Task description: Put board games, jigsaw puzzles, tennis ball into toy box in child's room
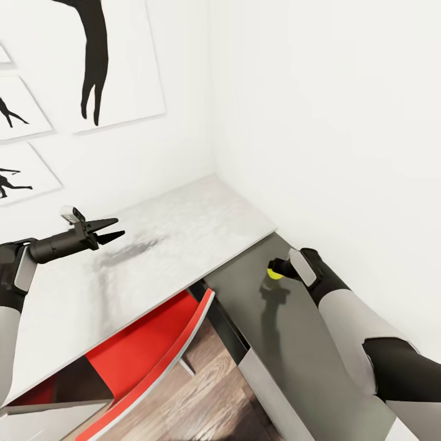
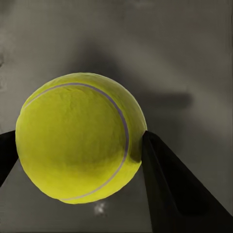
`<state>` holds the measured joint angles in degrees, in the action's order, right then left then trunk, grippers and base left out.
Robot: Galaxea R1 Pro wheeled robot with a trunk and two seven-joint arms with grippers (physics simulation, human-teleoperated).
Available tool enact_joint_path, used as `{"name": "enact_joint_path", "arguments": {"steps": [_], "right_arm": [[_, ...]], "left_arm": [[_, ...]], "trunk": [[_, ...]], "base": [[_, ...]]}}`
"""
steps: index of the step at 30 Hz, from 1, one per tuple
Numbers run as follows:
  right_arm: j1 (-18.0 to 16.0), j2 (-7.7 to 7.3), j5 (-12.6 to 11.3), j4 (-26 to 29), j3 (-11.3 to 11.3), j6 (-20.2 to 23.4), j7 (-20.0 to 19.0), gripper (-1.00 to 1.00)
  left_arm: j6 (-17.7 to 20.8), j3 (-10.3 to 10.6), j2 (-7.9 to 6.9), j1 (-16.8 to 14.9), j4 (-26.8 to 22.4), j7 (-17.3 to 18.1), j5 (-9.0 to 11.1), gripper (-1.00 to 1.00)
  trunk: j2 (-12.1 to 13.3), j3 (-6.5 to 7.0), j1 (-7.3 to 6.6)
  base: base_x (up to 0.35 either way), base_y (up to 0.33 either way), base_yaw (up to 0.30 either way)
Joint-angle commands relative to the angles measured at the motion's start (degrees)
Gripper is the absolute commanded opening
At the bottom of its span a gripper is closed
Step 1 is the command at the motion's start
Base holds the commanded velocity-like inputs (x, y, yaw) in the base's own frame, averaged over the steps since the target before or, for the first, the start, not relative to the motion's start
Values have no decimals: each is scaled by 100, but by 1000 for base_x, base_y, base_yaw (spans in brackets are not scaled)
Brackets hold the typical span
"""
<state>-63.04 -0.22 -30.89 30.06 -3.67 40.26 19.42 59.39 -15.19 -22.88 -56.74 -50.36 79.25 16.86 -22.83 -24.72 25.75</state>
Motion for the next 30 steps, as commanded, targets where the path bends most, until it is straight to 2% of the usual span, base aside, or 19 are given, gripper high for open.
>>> {"name": "enact_joint_path", "arguments": {"steps": [1, 9, 11, 16, 21, 30], "right_arm": [[2, -4, -75, 64, -29, 16, 68, -100], [11, -5, -75, 240, -29, 62, 73, -100], [15, 12, -79, 532, -29, 159, 71, -100], [27, 81, -78, 1682, -14, 994, 86, -100], [29, 100, -96, 2352, 80, 1464, 96, -100], [37, 113, -170, 2483, 149, 1577, 97, -100]], "left_arm": [[55, 0, -3, -4, 0, 11, 10, 100], [55, -1, -6, -4, 0, 11, 9, 100], [58, -4, -6, -4, -2, 11, 10, 100], [61, -17, -9, -4, -14, 40, 10, 100], [61, -19, -14, -4, -33, 298, -4, 100], [61, -51, -129, -4, -35, 369, 3, 100]], "trunk": [[-9, 0, 4], [-9, 76, 4], [-9, 95, 4], [-9, 142, 4], [-9, 189, 4], [-9, 274, 4]], "base": [[0, 0, -2], [0, 0, 0], [0, 0, 0], [0, 0, 0], [0, 0, 0], [0, 0, 0]]}}
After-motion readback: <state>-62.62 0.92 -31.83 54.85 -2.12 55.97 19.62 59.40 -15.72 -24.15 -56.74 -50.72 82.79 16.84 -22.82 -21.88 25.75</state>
